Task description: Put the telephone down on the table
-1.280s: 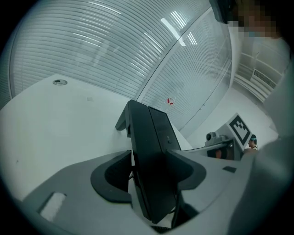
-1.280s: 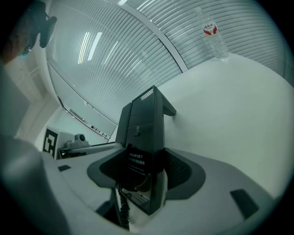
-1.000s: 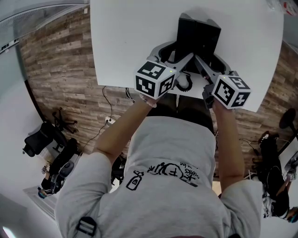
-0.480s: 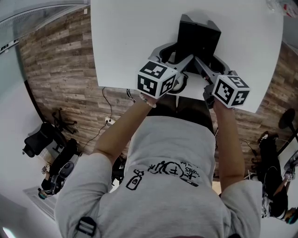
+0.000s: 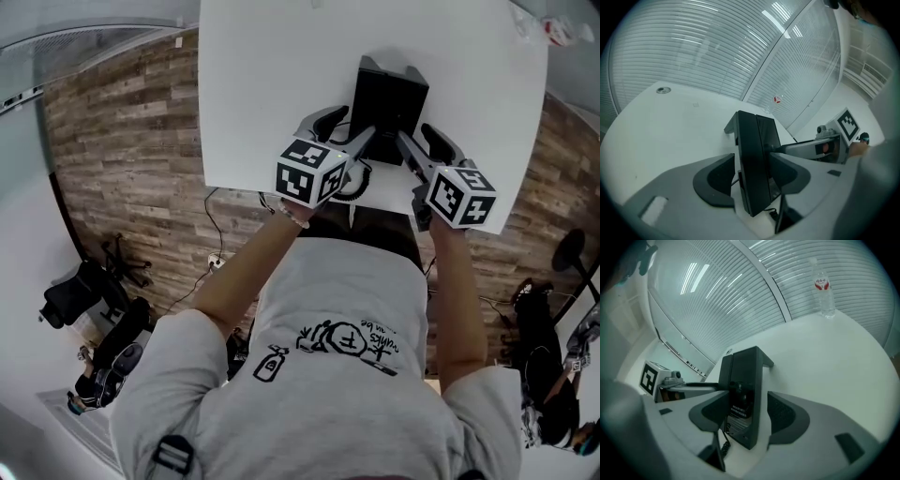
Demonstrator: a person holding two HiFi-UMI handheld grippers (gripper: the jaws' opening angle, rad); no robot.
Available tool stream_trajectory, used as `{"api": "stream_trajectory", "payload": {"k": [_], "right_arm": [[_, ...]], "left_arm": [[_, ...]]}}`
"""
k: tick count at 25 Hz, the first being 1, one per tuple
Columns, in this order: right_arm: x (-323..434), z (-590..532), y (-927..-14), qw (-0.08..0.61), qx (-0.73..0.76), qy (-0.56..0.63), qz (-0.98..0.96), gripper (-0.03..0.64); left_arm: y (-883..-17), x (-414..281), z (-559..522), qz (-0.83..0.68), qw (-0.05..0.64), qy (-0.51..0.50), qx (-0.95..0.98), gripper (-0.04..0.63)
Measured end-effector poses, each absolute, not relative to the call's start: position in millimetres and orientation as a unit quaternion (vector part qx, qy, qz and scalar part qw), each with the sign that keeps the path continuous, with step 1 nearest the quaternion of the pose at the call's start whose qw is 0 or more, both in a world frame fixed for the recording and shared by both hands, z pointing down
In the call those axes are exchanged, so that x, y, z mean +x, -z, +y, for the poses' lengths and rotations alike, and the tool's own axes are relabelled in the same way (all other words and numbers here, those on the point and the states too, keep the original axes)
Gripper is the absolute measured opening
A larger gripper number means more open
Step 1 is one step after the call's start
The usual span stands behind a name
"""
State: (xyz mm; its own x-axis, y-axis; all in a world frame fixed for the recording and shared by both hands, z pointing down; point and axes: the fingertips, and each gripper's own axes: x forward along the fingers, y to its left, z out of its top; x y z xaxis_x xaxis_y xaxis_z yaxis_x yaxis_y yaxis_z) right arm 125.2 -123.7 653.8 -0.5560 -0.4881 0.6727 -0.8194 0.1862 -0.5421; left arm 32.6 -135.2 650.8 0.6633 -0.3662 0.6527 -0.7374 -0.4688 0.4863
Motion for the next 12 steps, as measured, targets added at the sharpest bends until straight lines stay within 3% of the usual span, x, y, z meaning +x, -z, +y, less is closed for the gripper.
{"api": "stream_trajectory", "payload": {"k": [8,12], "right_arm": [[131.4,-139.2,-585.5,0.187,0.444,-0.370,-0.794,0.224],[132.9,-158.5,-542.1,0.174,0.448,-0.324,-0.815,0.193]], "left_arm": [[-586.0,24.9,-148.5,-0.352,0.352,-0.205,0.843,0.221],[-538.3,25.6,-168.9,-0.363,0.324,-0.170,0.857,0.164]]}}
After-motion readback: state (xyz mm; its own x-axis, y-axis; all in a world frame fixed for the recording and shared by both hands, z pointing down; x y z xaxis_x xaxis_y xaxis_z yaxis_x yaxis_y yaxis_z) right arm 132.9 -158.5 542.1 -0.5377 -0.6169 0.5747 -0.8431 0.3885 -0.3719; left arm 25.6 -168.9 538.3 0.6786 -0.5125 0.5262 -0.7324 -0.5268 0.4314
